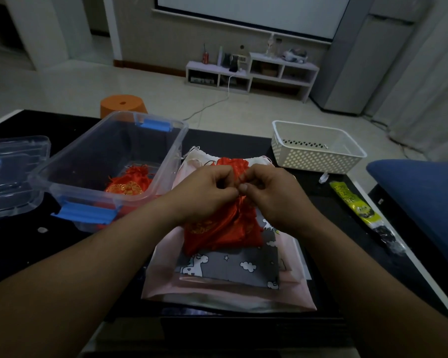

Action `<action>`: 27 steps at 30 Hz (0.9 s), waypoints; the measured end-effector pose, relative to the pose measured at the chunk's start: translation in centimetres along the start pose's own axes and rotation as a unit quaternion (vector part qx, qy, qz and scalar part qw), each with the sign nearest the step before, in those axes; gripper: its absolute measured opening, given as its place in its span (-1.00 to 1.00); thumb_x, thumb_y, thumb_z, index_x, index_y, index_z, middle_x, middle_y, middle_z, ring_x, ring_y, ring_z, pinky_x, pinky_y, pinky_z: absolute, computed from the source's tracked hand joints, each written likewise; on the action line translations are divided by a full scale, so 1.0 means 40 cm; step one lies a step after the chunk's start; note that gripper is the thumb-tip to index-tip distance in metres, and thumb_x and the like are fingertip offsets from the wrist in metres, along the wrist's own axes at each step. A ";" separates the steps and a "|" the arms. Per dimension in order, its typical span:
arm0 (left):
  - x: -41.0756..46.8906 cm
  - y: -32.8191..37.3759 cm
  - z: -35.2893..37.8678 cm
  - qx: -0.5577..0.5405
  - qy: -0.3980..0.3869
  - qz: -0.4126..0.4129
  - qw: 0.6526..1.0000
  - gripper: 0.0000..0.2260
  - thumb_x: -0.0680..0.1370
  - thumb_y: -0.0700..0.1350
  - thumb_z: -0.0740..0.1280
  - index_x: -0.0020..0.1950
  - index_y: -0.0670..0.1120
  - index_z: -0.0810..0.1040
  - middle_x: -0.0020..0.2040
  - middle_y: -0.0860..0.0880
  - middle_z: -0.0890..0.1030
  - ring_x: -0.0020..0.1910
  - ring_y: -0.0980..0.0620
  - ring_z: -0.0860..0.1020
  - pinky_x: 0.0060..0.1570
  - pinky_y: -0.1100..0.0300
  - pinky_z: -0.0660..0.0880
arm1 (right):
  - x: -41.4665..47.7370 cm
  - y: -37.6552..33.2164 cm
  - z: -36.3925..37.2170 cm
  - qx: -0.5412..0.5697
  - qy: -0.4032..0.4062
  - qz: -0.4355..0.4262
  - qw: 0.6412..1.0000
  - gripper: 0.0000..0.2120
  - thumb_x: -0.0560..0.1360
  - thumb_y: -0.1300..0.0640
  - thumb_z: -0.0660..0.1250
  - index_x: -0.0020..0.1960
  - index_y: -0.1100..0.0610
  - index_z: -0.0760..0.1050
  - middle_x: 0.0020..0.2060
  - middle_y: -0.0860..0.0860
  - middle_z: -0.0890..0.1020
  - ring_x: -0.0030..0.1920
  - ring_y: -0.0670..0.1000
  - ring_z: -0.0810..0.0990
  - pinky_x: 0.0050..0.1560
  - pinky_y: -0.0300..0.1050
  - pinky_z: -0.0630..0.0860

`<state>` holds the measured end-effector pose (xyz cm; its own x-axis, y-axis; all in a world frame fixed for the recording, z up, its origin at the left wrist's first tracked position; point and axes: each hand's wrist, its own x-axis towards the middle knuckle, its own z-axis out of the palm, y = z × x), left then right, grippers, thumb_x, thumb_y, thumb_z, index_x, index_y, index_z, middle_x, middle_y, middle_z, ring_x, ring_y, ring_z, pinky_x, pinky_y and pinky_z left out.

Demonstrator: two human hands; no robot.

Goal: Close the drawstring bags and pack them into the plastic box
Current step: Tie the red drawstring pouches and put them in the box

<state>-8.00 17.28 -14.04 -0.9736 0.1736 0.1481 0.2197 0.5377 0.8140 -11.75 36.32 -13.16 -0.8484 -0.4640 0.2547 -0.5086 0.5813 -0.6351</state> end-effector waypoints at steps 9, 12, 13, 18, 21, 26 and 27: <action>-0.002 -0.002 0.026 0.042 0.059 0.026 0.997 -0.88 0.57 -0.19 0.37 -0.09 0.03 0.56 -0.28 0.05 0.57 -0.32 0.22 0.50 -0.33 0.37 0.38 | -0.014 -0.021 0.010 -0.007 0.012 -0.026 1.000 -0.91 0.61 0.17 0.41 0.04 0.01 0.66 -0.16 -0.12 0.69 -0.13 -0.16 0.63 -0.08 -0.20 0.56; -0.004 -0.004 0.031 0.050 0.073 0.029 0.996 -0.89 0.57 -0.18 0.35 -0.03 -0.04 0.67 -0.23 0.02 0.65 -0.26 0.14 0.57 -0.23 0.17 0.53 | -0.017 -0.023 0.012 -0.007 0.038 -0.045 0.998 -0.91 0.59 0.18 0.43 0.04 0.02 0.68 -0.19 -0.14 0.67 -0.16 -0.18 0.62 -0.14 -0.37 0.48; -0.002 -0.006 0.026 0.049 0.067 0.027 0.996 -0.88 0.58 -0.18 0.35 -0.01 -0.05 0.69 -0.20 0.01 0.68 -0.23 0.12 0.61 -0.15 0.08 0.57 | -0.017 -0.023 0.013 -0.010 0.045 -0.048 0.998 -0.91 0.59 0.19 0.43 0.04 0.03 0.68 -0.20 -0.13 0.66 -0.17 -0.17 0.61 -0.16 -0.38 0.46; 0.002 -0.011 -0.004 0.044 0.019 0.016 0.999 -0.90 0.65 -0.09 0.37 0.04 0.00 0.70 -0.14 0.06 0.70 -0.16 0.17 0.64 -0.10 0.10 0.59 | -0.019 -0.022 0.008 0.014 0.045 -0.048 0.998 -0.93 0.57 0.21 0.45 0.00 0.06 0.67 -0.23 -0.13 0.66 -0.21 -0.15 0.60 -0.19 -0.37 0.45; -0.004 -0.011 -0.009 0.035 0.015 0.012 0.999 -0.91 0.64 -0.04 0.39 0.00 -0.01 0.67 -0.15 0.06 0.66 -0.17 0.16 0.61 -0.13 0.20 0.54 | -0.017 -0.019 0.007 0.043 0.040 -0.027 0.998 -0.89 0.58 0.21 0.44 -0.04 0.01 0.65 -0.28 -0.14 0.64 -0.25 -0.19 0.59 -0.22 -0.39 0.44; -0.013 -0.006 -0.005 0.007 0.032 0.017 0.999 -0.86 0.64 -0.05 0.39 -0.04 -0.09 0.63 -0.17 0.01 0.62 -0.21 0.12 0.57 -0.23 0.36 0.50 | -0.013 -0.011 0.011 0.096 0.050 0.010 0.994 -0.81 0.61 0.20 0.40 -0.08 -0.08 0.59 -0.22 -0.06 0.66 -0.20 -0.06 0.65 -0.14 -0.02 0.63; -0.014 -0.006 -0.005 -0.003 0.038 0.017 0.999 -0.85 0.65 -0.05 0.38 -0.06 -0.10 0.62 -0.17 -0.01 0.62 -0.21 0.10 0.58 -0.23 0.34 0.50 | -0.012 -0.010 0.010 0.113 0.051 0.021 0.992 -0.84 0.62 0.19 0.39 -0.07 -0.05 0.59 -0.21 -0.03 0.66 -0.17 0.02 0.67 -0.09 0.11 0.67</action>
<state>-7.54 16.90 -14.22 -0.9677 0.1288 0.2168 0.2519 0.5277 0.8112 -11.06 36.05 -13.32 -0.8842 -0.3662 0.2901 -0.4369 0.4283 -0.7910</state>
